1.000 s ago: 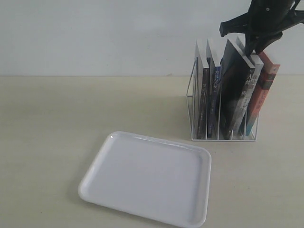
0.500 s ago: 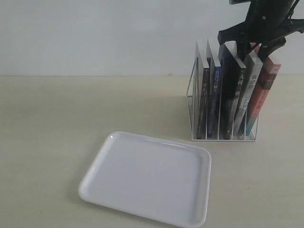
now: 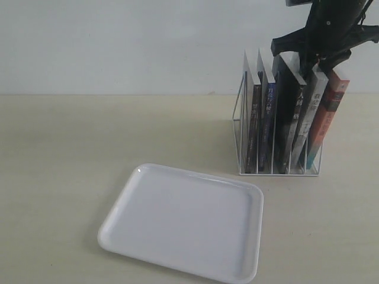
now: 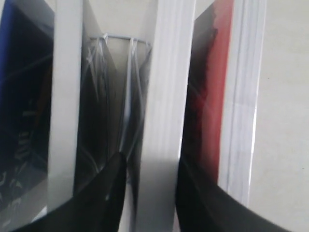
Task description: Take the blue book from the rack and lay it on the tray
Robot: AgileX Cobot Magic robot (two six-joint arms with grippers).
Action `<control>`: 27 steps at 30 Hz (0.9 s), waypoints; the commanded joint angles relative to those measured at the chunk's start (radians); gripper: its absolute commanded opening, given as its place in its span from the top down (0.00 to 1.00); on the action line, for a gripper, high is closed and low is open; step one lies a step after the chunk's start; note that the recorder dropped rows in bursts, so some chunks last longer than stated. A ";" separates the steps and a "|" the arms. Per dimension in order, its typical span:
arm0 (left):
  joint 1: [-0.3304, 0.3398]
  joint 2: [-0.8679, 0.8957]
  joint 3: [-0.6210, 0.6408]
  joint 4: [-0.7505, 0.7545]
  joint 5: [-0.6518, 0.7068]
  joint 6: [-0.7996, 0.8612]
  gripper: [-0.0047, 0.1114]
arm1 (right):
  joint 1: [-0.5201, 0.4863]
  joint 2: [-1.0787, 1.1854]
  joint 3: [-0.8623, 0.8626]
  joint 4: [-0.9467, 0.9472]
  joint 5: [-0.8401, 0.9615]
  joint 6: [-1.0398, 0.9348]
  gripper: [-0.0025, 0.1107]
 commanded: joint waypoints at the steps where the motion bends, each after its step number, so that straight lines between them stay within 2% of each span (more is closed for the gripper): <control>1: 0.002 -0.003 -0.003 -0.002 -0.016 0.002 0.92 | -0.004 0.016 0.002 -0.001 0.001 0.006 0.70; 3: 0.002 -0.003 -0.003 -0.002 -0.016 0.002 0.92 | -0.004 0.016 0.002 -0.005 0.001 0.019 0.76; 5: 0.002 -0.003 -0.003 -0.002 -0.016 0.002 0.92 | -0.004 0.005 0.002 -0.011 0.001 0.019 0.94; 6: 0.002 -0.003 -0.003 -0.002 -0.016 0.002 0.92 | -0.004 -0.002 0.002 -0.011 0.001 0.019 0.98; 11: 0.002 -0.003 -0.003 -0.002 -0.016 0.002 0.92 | -0.004 -0.076 -0.014 -0.030 0.001 0.007 0.98; 17: 0.002 -0.003 -0.003 -0.002 -0.016 0.002 0.92 | -0.004 -0.190 -0.137 -0.021 0.001 0.007 0.98; 27: 0.002 -0.003 -0.003 -0.002 -0.016 0.002 0.92 | -0.004 -0.203 -0.185 -0.019 0.001 -0.009 0.98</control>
